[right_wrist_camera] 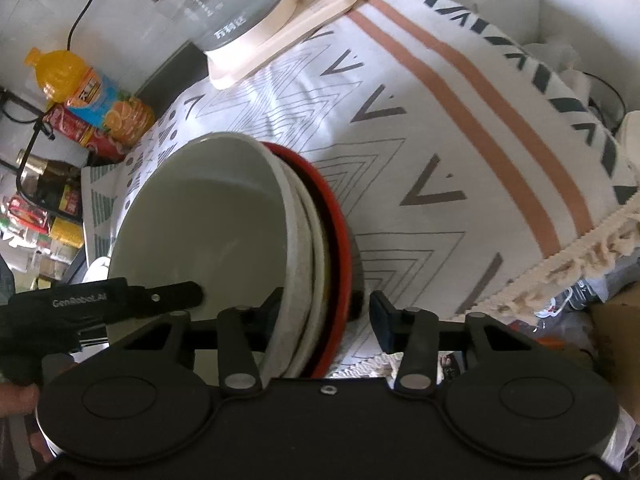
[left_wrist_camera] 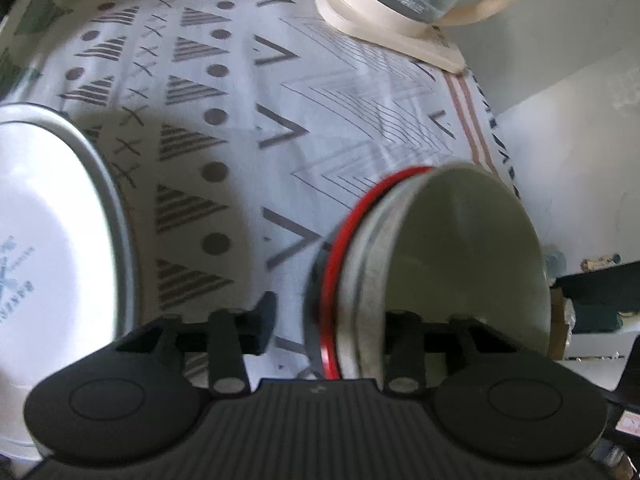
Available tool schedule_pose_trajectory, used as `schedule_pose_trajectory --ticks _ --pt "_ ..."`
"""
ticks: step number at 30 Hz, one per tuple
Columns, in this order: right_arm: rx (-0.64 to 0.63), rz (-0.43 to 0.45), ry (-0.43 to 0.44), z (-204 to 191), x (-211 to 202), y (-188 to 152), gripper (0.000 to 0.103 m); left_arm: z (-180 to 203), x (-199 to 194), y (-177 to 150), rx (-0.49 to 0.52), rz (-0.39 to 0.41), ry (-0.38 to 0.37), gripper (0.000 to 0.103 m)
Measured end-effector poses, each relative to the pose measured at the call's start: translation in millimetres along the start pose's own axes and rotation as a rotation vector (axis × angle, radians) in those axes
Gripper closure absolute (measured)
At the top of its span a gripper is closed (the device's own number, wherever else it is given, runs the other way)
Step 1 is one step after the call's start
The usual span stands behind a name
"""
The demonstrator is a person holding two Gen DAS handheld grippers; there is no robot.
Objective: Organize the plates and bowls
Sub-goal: 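Grasp the rim of the red-and-black bowl holding the white bowls, then lift the bowl stack and lower it onto the plate stack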
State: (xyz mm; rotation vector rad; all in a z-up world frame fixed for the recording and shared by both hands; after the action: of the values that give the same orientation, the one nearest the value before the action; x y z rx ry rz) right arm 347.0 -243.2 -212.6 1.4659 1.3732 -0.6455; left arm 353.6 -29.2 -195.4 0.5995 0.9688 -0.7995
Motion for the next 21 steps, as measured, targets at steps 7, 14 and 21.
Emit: schedule_pose_trajectory --ticks 7,14,21 --pt "-0.026 -0.007 -0.022 0.1 -1.3 5.8 0.068 8.6 -3.8 -4.1 0.019 0.019 0.0 0.074" --pt "-0.063 0.035 -0.009 -9.1 -9.9 20.1 0.07 16.3 -25.3 7.2 0.032 0.1 -0.016 0.074" --pt "-0.115 0.064 0.007 -27.8 -14.8 37.1 0.07 7.7 -53.1 14.9 -0.011 0.162 -0.035 0.075"
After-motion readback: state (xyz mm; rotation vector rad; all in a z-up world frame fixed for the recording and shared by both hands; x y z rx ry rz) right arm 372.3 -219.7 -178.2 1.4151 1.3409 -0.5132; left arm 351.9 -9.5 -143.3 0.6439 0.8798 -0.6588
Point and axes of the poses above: each gripper's, at about its wrist camera, not at the fingertips, and x roughly the way its jaws point, z to its right, y to its top, the point moved 2 cm from there along x, roughly the way its jaws point, and after that the axes turned 11 degrees about -x, right-handed, at the moved point
